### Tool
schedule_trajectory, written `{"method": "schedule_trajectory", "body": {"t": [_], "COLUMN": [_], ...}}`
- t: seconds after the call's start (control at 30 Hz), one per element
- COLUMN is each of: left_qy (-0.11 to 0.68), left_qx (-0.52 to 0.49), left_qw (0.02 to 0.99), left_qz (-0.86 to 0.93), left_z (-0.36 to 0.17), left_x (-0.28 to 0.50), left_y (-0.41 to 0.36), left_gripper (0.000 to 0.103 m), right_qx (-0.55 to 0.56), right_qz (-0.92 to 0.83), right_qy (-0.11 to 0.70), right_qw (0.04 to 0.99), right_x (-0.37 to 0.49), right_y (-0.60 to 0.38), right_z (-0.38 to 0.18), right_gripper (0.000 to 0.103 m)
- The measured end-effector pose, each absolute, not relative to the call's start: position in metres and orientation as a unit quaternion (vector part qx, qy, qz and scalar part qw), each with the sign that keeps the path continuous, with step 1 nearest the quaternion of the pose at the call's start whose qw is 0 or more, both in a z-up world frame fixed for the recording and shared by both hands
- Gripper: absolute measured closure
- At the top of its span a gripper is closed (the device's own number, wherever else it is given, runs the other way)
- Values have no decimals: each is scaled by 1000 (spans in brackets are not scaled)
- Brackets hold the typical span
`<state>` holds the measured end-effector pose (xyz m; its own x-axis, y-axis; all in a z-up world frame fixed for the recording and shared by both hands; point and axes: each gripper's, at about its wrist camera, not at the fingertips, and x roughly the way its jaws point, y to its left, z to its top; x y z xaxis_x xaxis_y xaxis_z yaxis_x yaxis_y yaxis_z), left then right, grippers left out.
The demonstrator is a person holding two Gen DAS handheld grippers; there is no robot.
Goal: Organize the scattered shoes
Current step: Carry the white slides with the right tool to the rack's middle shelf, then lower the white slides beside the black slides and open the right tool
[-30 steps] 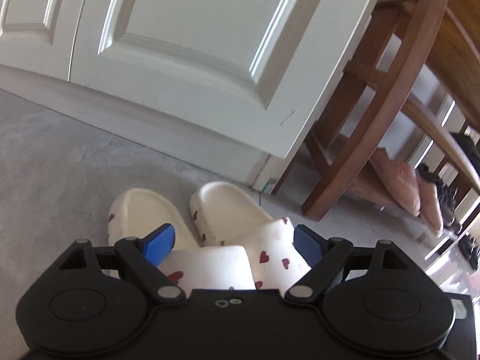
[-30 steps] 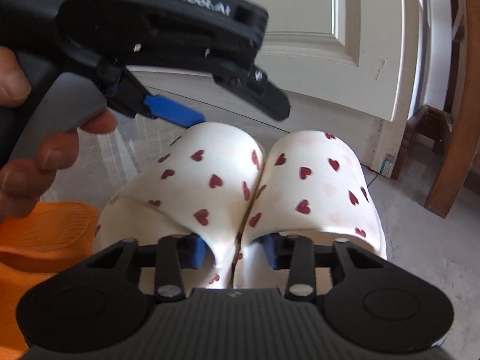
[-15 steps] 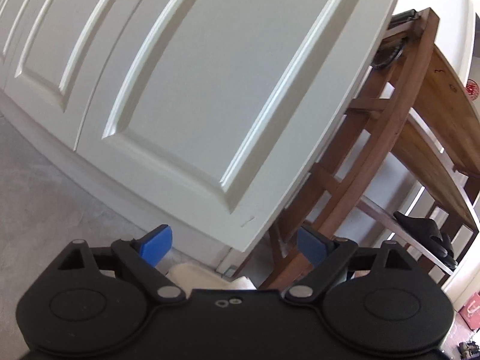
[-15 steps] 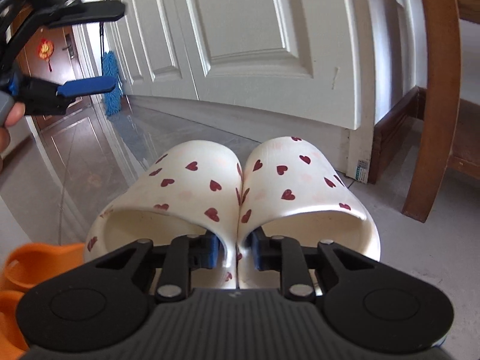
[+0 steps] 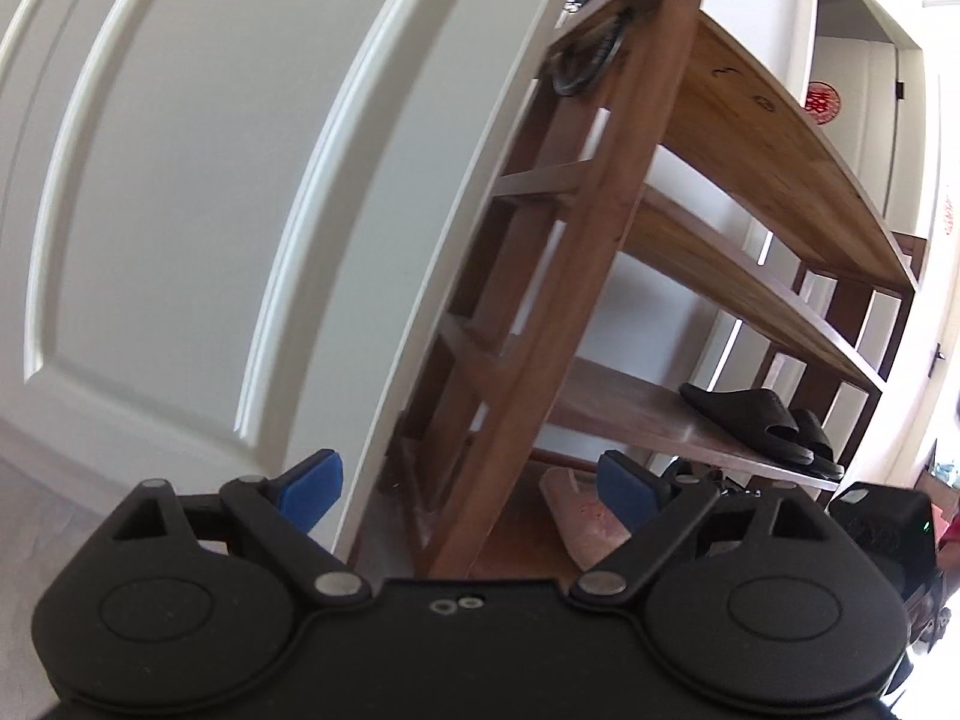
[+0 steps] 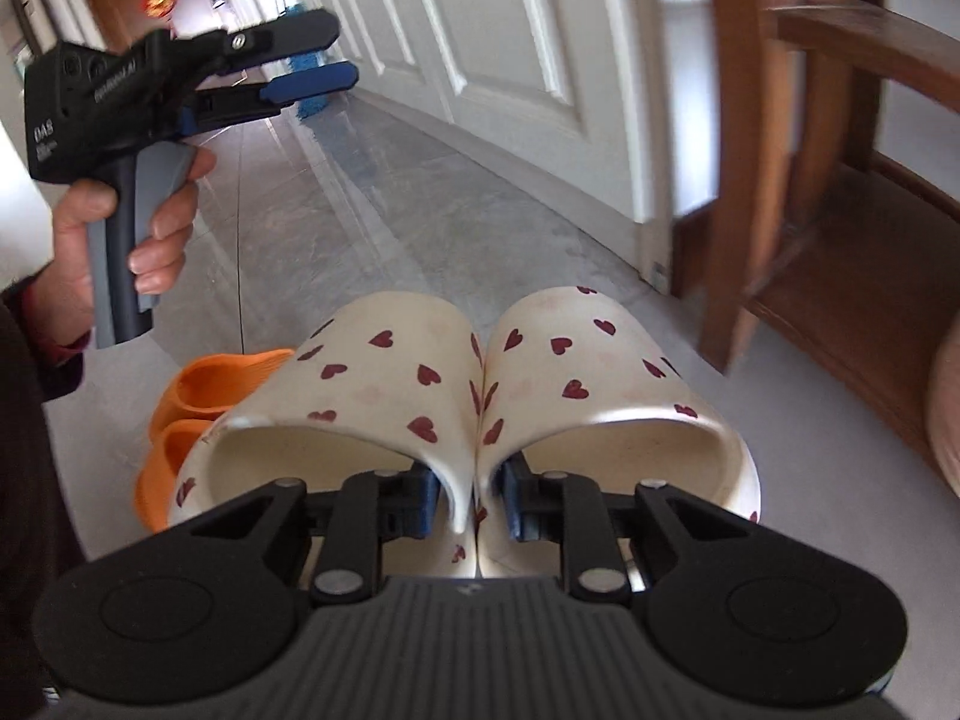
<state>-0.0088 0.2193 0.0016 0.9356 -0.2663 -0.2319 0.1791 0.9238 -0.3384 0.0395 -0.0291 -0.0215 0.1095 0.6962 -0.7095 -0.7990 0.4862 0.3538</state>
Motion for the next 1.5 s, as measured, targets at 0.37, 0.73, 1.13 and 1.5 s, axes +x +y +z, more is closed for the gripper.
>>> {"method": "schedule_trajectory", "body": {"t": [0.37, 0.73, 1.13, 1.5], "left_qy": [138, 115, 139, 148], "left_qx": [-51, -54, -58, -33], "left_qw": [972, 970, 967, 972], "left_qz": [-181, -207, -206, -178], "left_z": [44, 66, 56, 54], "left_x": [24, 36, 45, 35], "left_y": [136, 97, 86, 100], "left_gripper": [11, 11, 10, 10], "right_qx": [9, 43, 47, 19], "right_qz": [414, 398, 242, 104], "right_qy": [329, 201, 144, 167], "right_qw": [848, 894, 958, 980], "right_x": [24, -12, 66, 155], "right_y": [-174, -227, -222, -169], "right_z": [55, 92, 96, 59], "right_gripper": [79, 79, 79, 78]}}
